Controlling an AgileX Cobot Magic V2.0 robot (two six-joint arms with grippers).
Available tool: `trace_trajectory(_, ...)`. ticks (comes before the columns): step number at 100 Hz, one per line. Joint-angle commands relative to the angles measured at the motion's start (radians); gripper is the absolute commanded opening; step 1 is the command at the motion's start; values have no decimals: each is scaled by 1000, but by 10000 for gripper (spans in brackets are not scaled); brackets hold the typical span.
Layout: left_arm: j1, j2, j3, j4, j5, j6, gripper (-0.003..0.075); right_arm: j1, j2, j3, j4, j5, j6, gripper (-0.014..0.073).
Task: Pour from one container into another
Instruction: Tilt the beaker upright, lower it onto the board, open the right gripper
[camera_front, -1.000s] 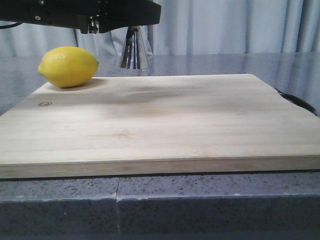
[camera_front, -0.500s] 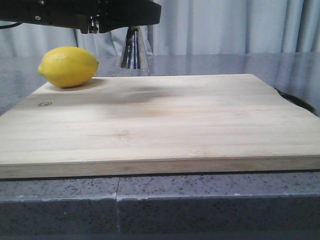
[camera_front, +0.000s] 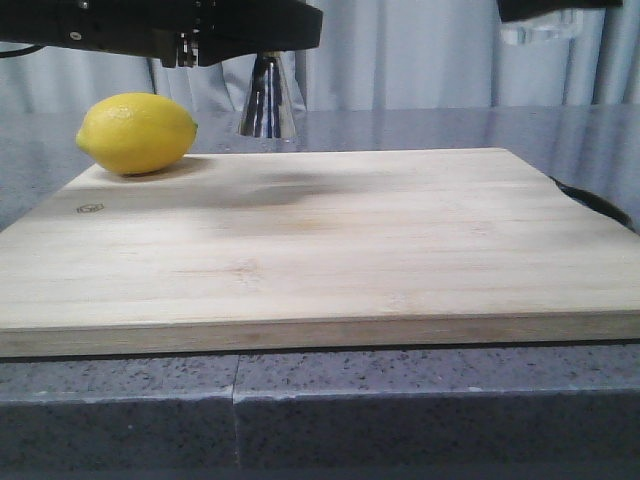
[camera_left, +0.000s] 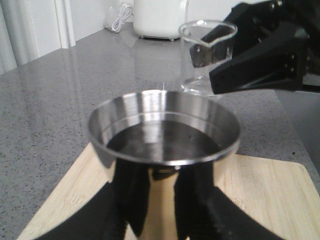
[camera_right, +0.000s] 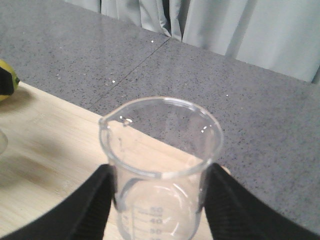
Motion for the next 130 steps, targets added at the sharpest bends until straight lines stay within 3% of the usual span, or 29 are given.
trace_trajectory(1,-8,-51,-28,-92,100,-8,179,-9,-18,59,60,-266,7,311)
trace_trajectory(13,-8,-51,-28,-92,100,-8,179,-9,15,152,63,-438,67,311)
trace_trajectory(42,-8,-51,-28,-92,100,-8,179,-9,179,198,-26,-620,230,311)
trace_trajectory(65,-8,-51,-28,-92,100,-8,179,-9,315,198,-88,-834,230,311)
trace_trajectory(88,-8,-51,-28,-92,100,-8,179,-9,385,203,-140,-841,230,311)
trace_trajectory(130,-8,-51,-28,-92,100,-8,179,-9,384,203,-109,-767,230,316)
